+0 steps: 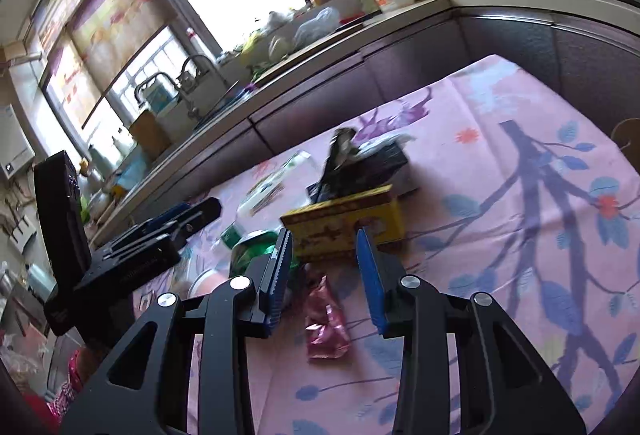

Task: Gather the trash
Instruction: 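Move both tools back over the table, then grasp the blue-white sponge pack with left tool while right tool grasps the pink wrapper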

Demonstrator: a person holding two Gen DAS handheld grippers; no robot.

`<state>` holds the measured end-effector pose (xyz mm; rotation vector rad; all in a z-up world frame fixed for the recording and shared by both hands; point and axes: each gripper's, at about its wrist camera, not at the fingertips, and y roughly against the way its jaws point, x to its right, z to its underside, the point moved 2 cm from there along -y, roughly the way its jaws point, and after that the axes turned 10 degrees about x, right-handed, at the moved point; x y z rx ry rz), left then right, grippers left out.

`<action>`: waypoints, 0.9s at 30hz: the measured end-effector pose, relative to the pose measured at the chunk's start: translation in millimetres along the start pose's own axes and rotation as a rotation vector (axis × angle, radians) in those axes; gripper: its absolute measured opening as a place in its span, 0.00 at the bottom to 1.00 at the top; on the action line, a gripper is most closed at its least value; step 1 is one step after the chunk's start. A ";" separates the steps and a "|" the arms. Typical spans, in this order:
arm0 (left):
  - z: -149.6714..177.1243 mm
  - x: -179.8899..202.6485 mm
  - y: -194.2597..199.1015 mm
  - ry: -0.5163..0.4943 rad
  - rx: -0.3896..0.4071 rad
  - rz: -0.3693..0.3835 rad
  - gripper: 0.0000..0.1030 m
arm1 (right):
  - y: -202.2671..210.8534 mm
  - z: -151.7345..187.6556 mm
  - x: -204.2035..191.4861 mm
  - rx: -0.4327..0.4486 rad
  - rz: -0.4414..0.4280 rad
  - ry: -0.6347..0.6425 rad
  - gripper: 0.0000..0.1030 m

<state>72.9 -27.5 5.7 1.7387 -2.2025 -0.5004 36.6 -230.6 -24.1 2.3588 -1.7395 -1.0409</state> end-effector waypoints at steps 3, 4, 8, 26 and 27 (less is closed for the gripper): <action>13.5 -55.5 14.2 0.070 -0.016 -0.073 0.64 | -8.5 5.5 -9.6 -0.030 -0.009 0.014 0.33; 18.9 -76.0 17.5 0.098 -0.028 -0.098 0.64 | -10.9 7.1 -11.3 -0.038 -0.013 0.016 0.33; 45.1 -151.2 23.0 0.229 -0.108 -0.218 0.65 | -21.9 14.5 -22.1 -0.071 -0.028 0.032 0.33; 96.3 -200.3 -42.8 0.384 -0.334 -0.259 0.73 | -33.4 37.0 -23.8 -0.152 0.002 0.074 0.38; 98.9 -201.4 -43.9 0.387 -0.336 -0.249 0.65 | -29.4 34.5 -14.5 -0.139 0.027 0.059 0.38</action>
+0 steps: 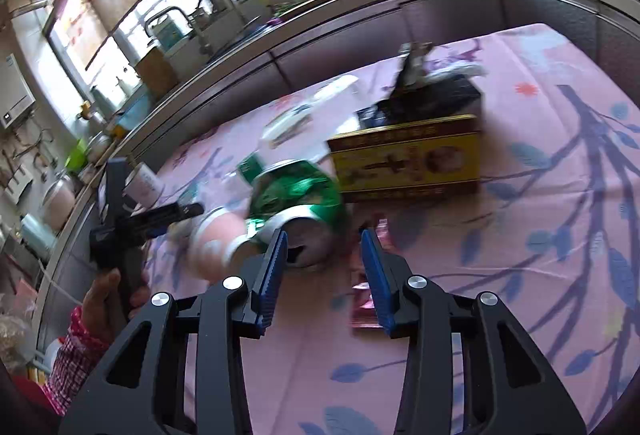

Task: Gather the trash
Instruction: 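Grasp the blue-white sponge pack with left tool while right tool grasps the pink wrapper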

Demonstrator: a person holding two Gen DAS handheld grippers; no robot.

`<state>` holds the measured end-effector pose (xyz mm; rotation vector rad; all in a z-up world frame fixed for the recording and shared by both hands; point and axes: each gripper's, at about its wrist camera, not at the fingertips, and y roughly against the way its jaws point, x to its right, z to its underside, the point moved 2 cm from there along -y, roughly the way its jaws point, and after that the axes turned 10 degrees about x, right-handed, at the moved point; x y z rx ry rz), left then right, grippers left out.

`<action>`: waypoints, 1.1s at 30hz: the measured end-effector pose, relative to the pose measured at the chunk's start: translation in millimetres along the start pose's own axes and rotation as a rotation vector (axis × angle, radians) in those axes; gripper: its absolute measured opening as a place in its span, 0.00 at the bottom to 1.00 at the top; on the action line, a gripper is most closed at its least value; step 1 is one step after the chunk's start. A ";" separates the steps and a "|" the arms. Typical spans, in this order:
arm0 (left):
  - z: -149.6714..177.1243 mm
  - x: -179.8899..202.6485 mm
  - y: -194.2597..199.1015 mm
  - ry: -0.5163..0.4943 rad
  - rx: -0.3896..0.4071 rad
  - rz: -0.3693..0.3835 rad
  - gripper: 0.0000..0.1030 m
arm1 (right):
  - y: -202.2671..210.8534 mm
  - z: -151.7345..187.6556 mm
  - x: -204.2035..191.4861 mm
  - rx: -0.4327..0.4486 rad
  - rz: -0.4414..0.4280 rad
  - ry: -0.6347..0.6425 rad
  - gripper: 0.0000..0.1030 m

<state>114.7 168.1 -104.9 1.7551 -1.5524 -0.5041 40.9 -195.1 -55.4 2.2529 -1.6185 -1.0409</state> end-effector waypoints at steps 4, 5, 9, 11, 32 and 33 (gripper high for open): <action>3.3 -4.2 6.3 -0.011 0.035 0.020 0.60 | 8.3 3.2 29.4 0.003 0.073 -0.040 0.38; 4.1 -5.5 10.6 -0.006 0.045 0.027 0.59 | 8.8 6.6 33.6 -0.008 0.083 -0.038 0.38; 2.2 -6.3 34.2 0.007 0.097 0.065 0.59 | 3.3 21.2 32.8 -0.059 0.076 -0.002 0.38; 1.0 -4.1 49.6 0.008 0.123 0.097 0.59 | -1.7 27.9 29.5 -0.078 0.078 0.022 0.38; 21.7 144.4 102.5 -0.267 0.127 0.415 0.59 | 20.1 22.7 46.2 -0.005 0.081 0.037 0.03; 23.5 156.6 104.2 -0.289 0.127 0.431 0.59 | 25.1 19.7 52.5 0.008 0.092 0.028 0.03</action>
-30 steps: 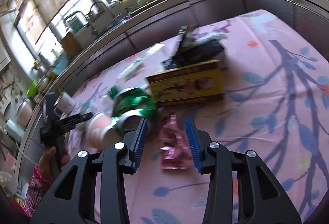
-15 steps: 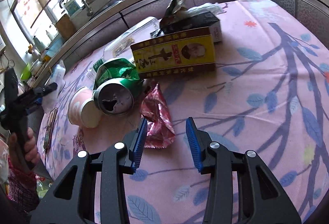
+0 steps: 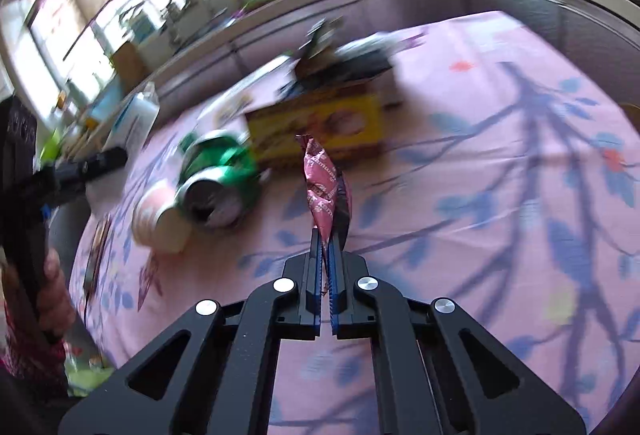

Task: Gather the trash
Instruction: 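Grasp the blue-white sponge pack with left tool while right tool grasps the pink wrapper, then carry both items over the beige bin and open both tools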

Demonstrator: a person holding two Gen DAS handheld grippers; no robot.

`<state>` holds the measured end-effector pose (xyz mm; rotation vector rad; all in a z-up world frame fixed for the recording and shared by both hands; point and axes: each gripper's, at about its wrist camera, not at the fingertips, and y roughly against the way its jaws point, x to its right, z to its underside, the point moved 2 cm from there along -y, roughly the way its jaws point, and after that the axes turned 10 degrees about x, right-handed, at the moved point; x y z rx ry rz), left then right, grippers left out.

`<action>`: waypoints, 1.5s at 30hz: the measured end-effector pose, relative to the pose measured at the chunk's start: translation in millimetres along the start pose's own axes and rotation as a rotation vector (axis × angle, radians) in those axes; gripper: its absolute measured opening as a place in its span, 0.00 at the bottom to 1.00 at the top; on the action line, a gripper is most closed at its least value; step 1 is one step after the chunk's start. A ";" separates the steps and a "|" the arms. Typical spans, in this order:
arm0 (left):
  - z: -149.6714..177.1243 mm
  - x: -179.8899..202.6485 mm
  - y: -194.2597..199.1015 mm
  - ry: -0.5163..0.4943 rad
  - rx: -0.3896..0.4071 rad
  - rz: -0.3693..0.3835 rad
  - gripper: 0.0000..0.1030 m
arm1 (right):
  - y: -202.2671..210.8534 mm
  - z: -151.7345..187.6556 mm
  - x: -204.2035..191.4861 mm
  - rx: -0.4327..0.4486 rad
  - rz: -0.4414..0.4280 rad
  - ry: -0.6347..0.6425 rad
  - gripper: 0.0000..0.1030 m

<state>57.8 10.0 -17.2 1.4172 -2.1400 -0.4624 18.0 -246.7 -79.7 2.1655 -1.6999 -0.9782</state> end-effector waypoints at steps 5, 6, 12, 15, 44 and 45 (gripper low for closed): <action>-3.2 51.1 -19.6 -0.078 -0.028 0.077 0.60 | 25.6 -12.6 42.9 0.066 0.064 -0.067 0.03; -3.3 60.2 -23.6 -0.090 -0.035 0.090 0.60 | 30.8 -14.3 50.8 0.079 0.077 -0.081 0.03; -5.2 126.4 -50.8 -0.195 -0.077 0.169 0.60 | 57.8 -18.9 98.3 0.148 0.137 -0.142 0.03; -7.1 165.7 -66.1 -0.254 -0.096 0.221 0.60 | 69.9 -20.9 126.6 0.182 0.165 -0.186 0.03; -31.1 372.6 -225.8 -0.309 -0.193 0.416 0.90 | 137.5 -43.4 324.0 0.386 0.393 -0.484 0.43; -32.5 366.9 -219.2 -0.308 -0.177 0.407 0.90 | 138.9 -44.1 316.0 0.394 0.379 -0.482 0.43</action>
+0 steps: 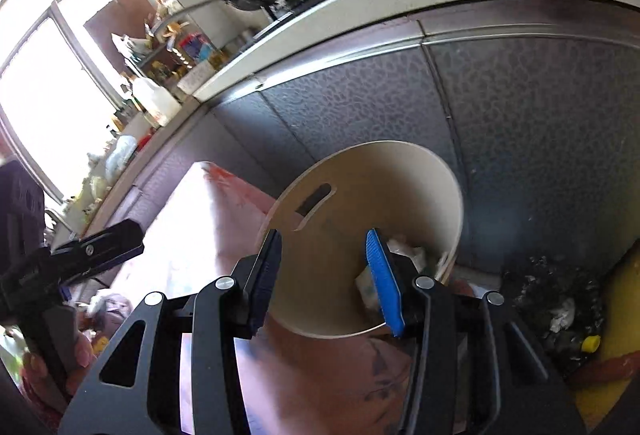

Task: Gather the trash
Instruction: 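Carry both items over the beige bin and open both tools, then move both tools back over the table, then grasp the pink-white paper cup with left tool while right tool grasps the crushed green can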

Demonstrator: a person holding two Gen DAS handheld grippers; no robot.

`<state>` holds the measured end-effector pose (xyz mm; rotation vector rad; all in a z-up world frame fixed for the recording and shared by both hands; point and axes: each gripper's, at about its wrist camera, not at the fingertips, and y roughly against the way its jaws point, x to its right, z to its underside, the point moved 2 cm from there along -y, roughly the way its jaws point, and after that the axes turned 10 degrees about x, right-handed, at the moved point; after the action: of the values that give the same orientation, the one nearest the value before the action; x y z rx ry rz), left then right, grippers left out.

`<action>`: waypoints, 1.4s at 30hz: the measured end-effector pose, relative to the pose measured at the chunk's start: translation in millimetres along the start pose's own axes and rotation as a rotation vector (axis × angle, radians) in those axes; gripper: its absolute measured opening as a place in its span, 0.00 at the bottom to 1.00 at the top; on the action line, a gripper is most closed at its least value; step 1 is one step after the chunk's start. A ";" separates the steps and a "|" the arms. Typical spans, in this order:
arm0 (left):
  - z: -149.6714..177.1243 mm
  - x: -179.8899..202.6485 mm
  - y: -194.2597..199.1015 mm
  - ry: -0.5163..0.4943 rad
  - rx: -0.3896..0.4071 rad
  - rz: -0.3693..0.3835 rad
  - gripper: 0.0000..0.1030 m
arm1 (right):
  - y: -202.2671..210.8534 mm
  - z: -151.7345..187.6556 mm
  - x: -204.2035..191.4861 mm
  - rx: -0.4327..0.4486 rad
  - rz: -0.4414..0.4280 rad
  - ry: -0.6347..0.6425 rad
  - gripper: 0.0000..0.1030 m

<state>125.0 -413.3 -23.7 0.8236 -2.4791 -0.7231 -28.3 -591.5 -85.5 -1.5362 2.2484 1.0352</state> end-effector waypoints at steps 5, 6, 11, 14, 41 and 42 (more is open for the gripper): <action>26.9 -22.4 58.9 0.014 0.060 -0.062 0.90 | 10.5 17.5 -39.3 -0.023 -0.110 -0.012 0.43; 34.0 -26.3 69.2 0.017 0.065 -0.073 0.90 | 10.6 21.3 -50.3 -0.036 -0.129 -0.009 0.43; 74.5 -55.5 120.6 0.029 0.080 -0.132 0.90 | 7.9 62.0 -110.2 -0.143 -0.245 0.030 0.43; 98.3 -77.9 157.3 0.052 0.099 -0.180 0.90 | 1.1 87.7 -142.6 -0.212 -0.293 0.055 0.43; 266.6 -324.5 349.3 0.712 0.178 -0.256 0.63 | -15.3 255.2 -370.1 -0.646 -0.570 0.283 0.42; 268.6 -325.2 344.8 0.722 0.173 -0.234 0.55 | -18.1 254.8 -372.9 -0.643 -0.570 0.289 0.42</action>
<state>74.6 123.7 -100.8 1.1978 -1.8224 -0.2117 96.5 -157.2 -74.6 -2.5230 1.4853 1.4833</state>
